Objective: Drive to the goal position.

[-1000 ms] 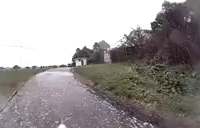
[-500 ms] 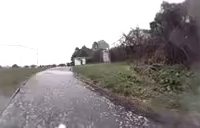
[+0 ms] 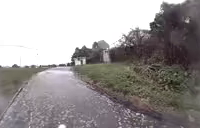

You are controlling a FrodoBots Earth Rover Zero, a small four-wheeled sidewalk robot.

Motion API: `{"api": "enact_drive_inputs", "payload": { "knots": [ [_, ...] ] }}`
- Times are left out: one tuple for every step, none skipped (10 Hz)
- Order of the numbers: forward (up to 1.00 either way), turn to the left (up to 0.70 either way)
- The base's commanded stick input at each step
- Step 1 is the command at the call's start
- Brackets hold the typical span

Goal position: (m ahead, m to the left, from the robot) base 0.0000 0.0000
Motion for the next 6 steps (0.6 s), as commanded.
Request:
{"api": "enact_drive_inputs", "payload": {
  "knots": [
    [0.13, 0.42],
    [0.29, 0.39],
    [0.45, 0.35],
    [0.61, 0.32],
    [0.77, 0.29],
    [0.85, 0.27]
  ]
}}
